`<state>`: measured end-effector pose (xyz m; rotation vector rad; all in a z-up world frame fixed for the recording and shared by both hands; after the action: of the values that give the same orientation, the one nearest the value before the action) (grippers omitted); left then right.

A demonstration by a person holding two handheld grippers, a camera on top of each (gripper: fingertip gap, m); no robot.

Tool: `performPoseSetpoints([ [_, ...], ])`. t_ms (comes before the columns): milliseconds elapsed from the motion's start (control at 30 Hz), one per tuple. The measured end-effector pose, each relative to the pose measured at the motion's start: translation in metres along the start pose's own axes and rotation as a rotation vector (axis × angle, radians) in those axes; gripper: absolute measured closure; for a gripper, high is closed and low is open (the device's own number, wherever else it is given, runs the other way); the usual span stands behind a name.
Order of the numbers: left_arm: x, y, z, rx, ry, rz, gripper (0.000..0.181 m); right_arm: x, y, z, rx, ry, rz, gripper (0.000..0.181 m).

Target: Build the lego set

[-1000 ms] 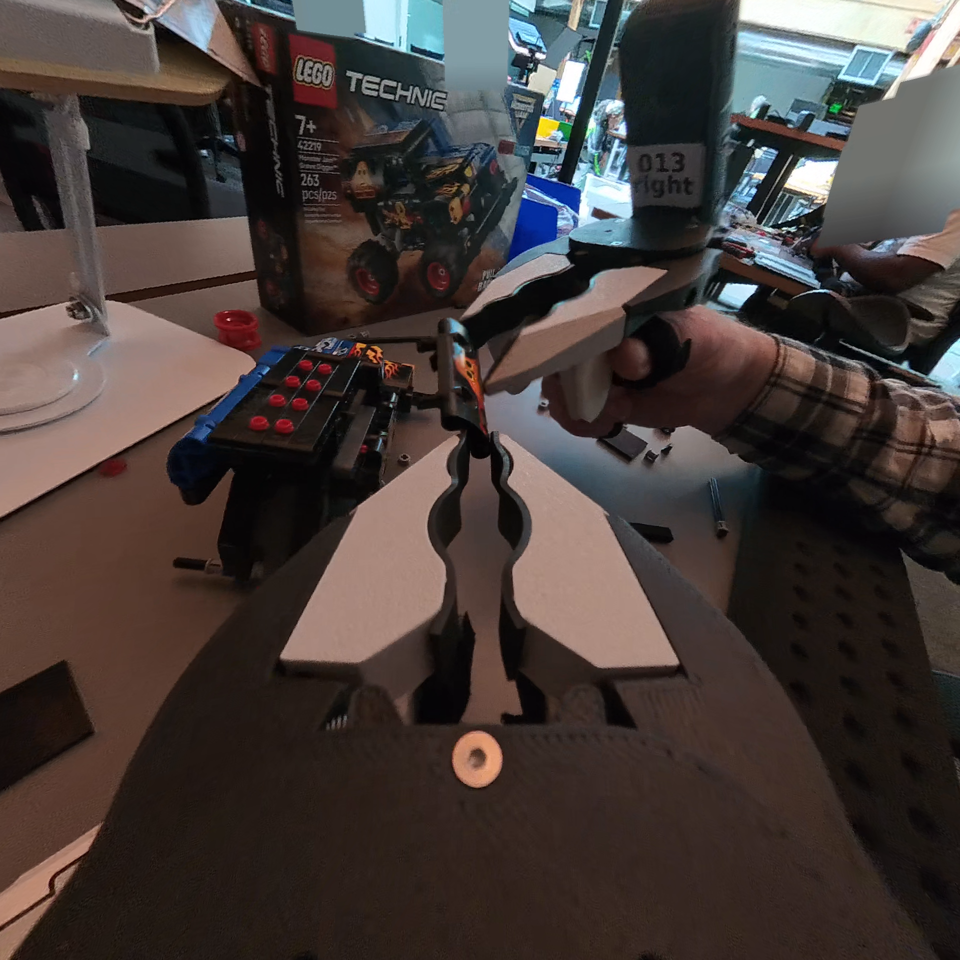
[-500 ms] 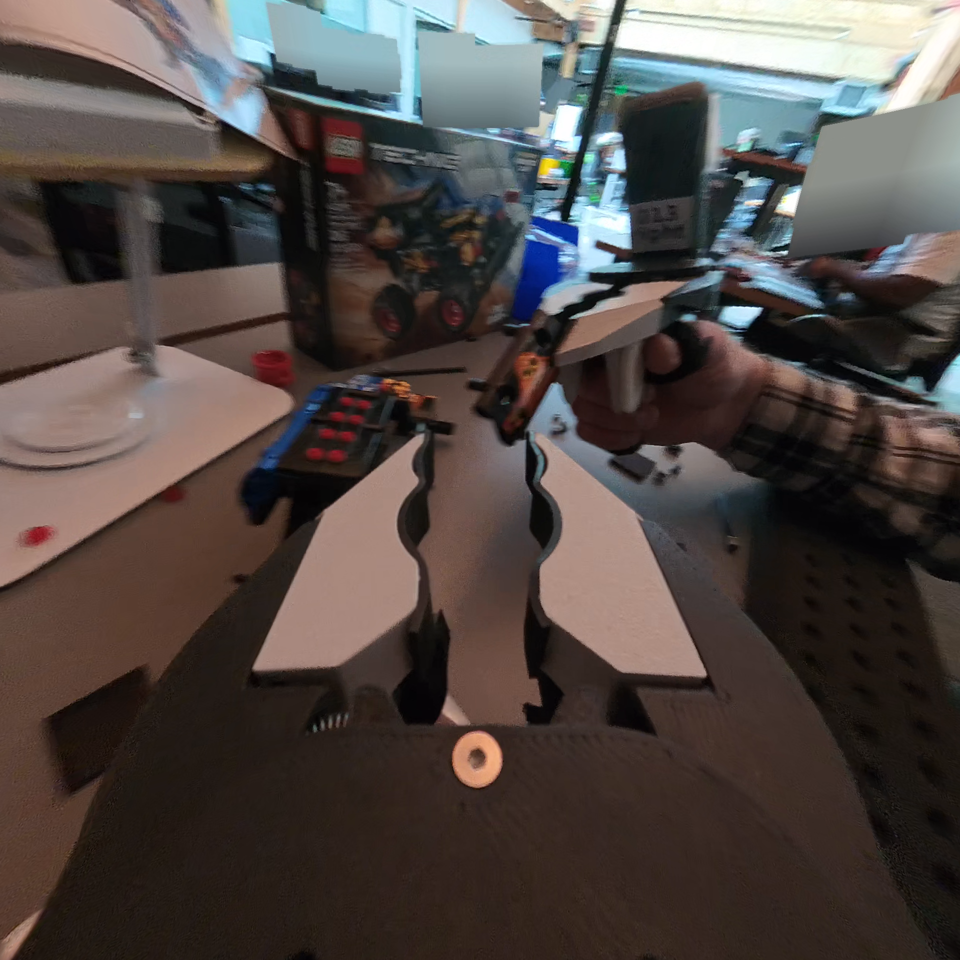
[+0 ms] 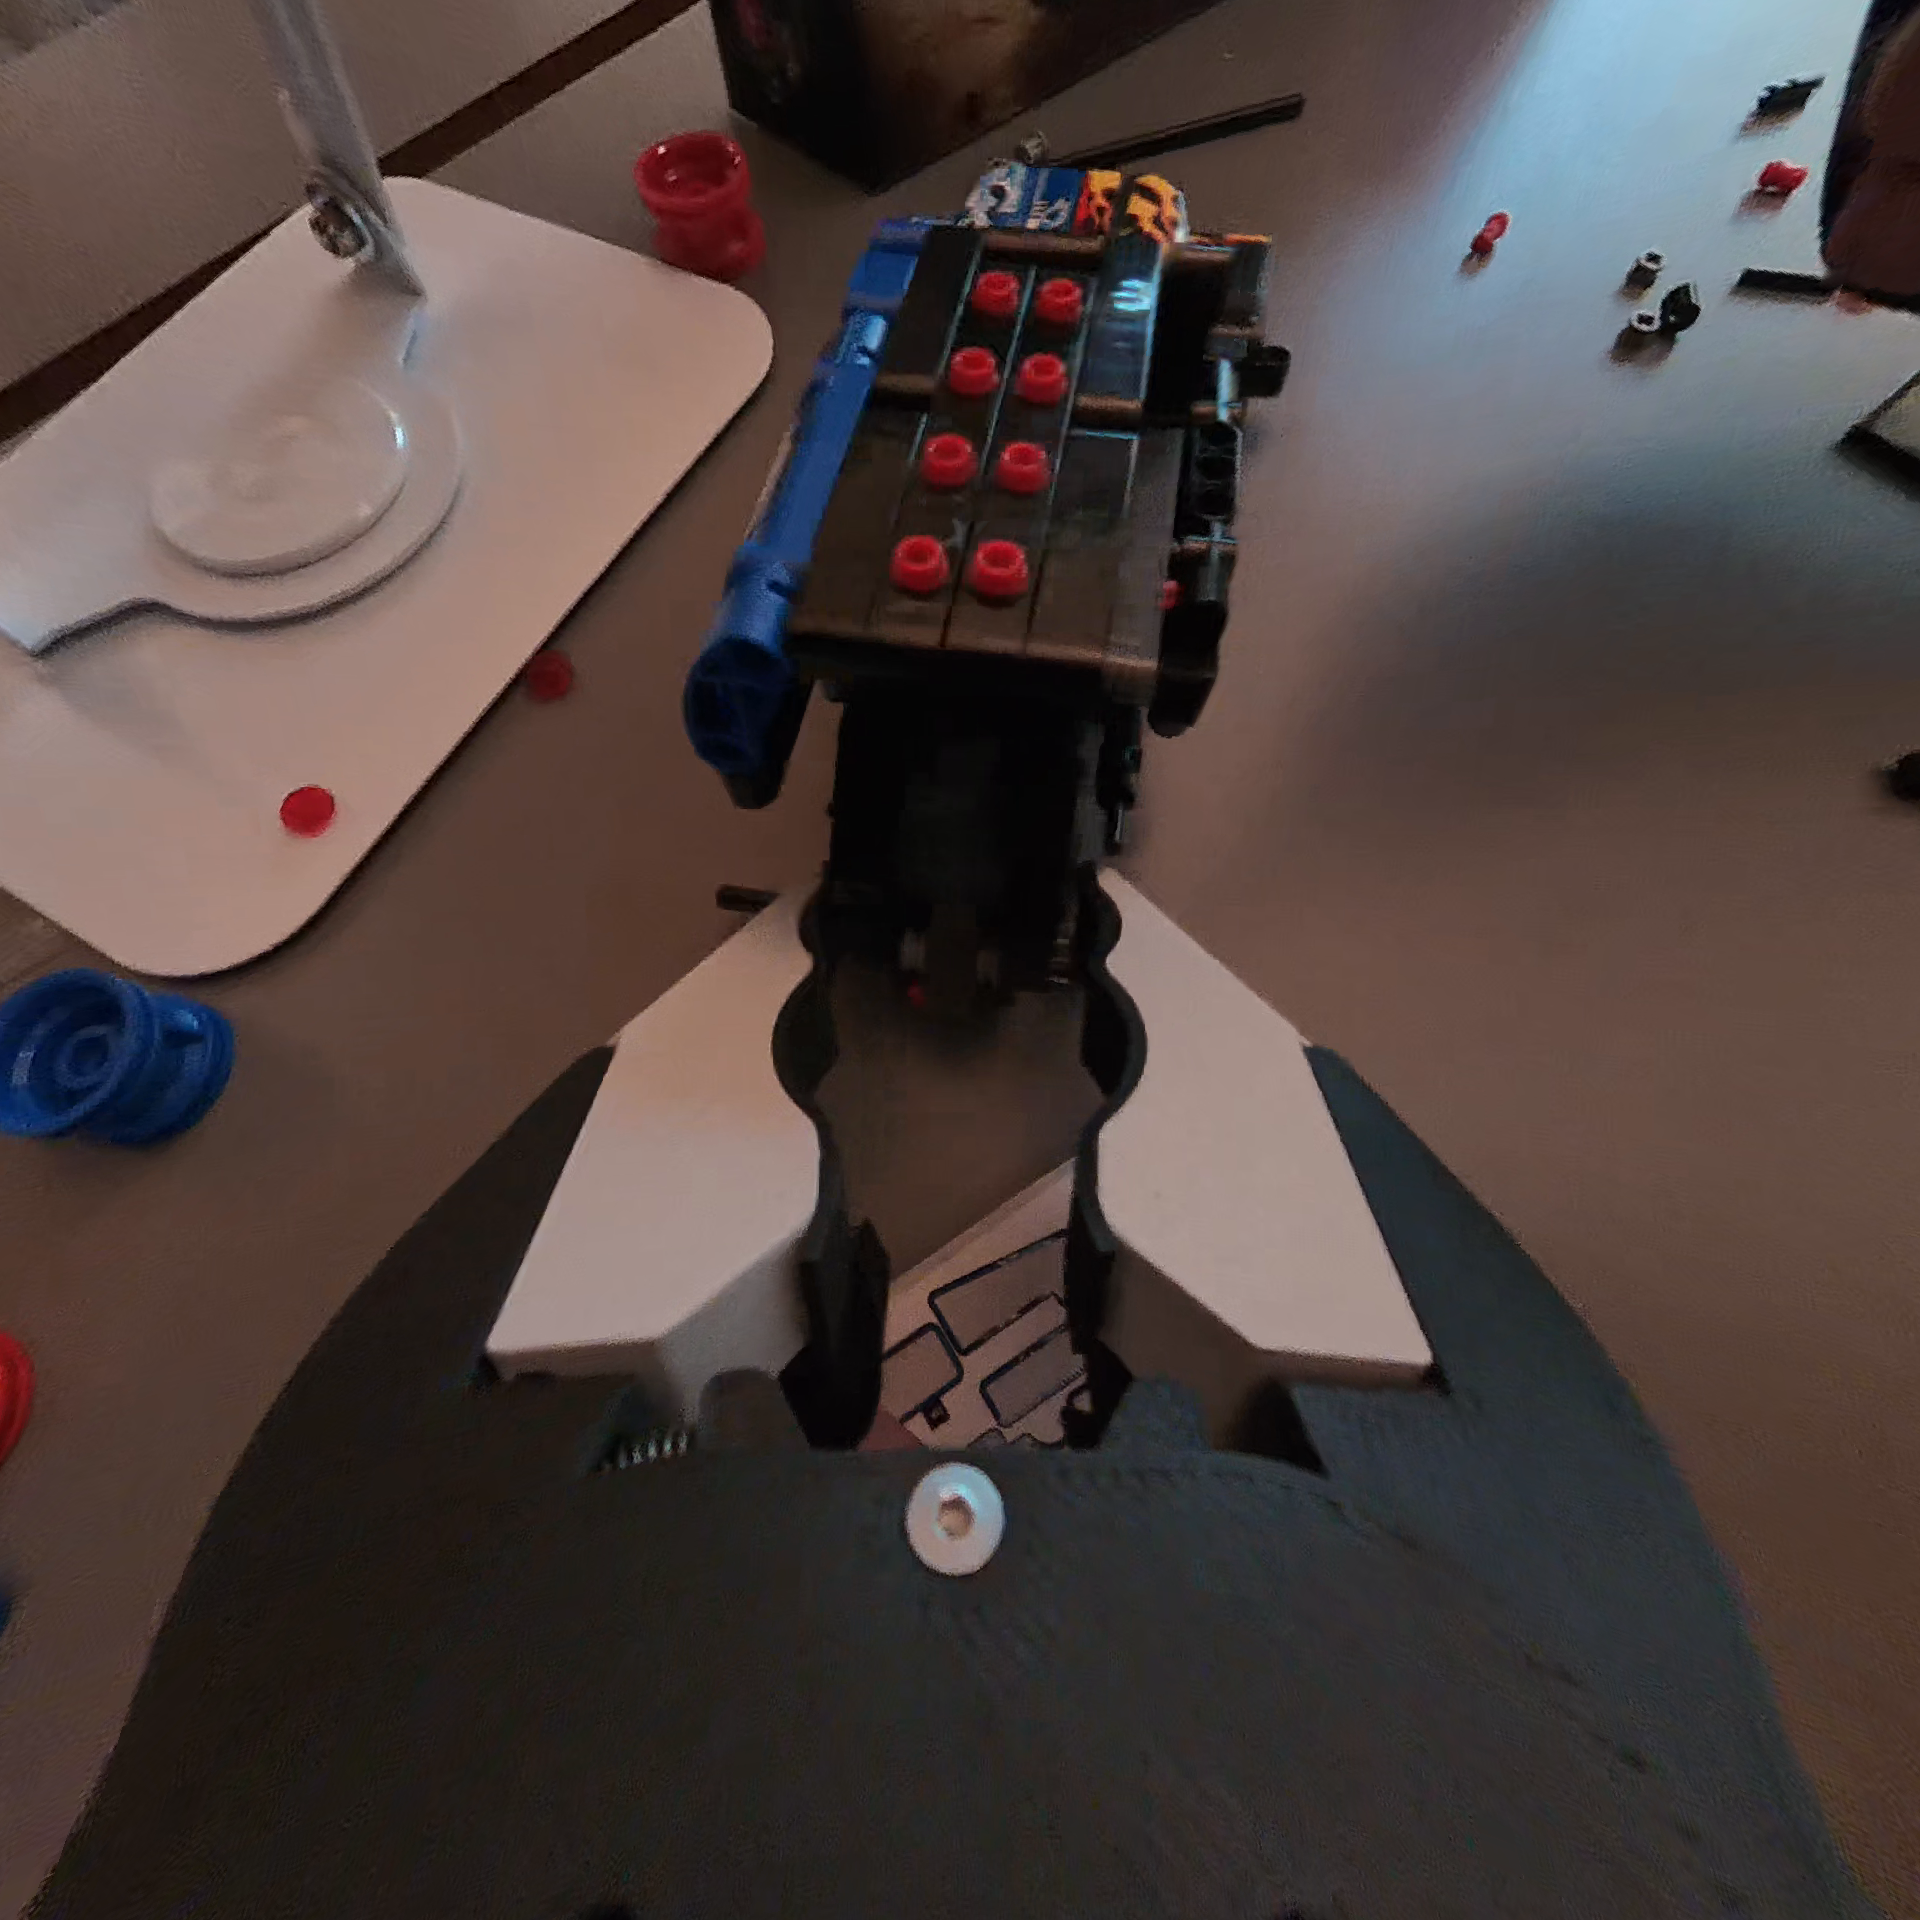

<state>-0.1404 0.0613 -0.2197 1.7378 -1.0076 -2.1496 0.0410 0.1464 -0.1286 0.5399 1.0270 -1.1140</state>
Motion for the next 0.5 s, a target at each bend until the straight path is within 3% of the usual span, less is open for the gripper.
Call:
performPoseSetpoints([
  [100, -0.003, 0.002, -0.004, -0.081, -0.127, -0.005, 0.138, 0.0, 0.002, -0.002, 0.014, 0.007, 0.006, 0.176],
  [333, -0.019, 0.014, -0.031, -0.467, -0.719, 0.013, 0.138, -0.011, 0.023, -0.004, 0.064, 0.043, -0.036, 0.177],
  [500, -0.027, 0.015, -0.054, -0.636, -1.057, -0.045, 0.139, -0.017, 0.036, -0.006, 0.084, 0.055, -0.067, 0.176],
])
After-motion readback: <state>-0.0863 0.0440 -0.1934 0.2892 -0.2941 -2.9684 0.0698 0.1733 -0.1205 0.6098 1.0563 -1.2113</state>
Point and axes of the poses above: each gripper's, where its closed fingertips meet, y back along the fingers, x out of its underside, z = x × y across the jaws, the point moved 6 cm from there along y, back along the fingers, and after that the axes turned 2 degrees about -y, right-handed, at the moved point
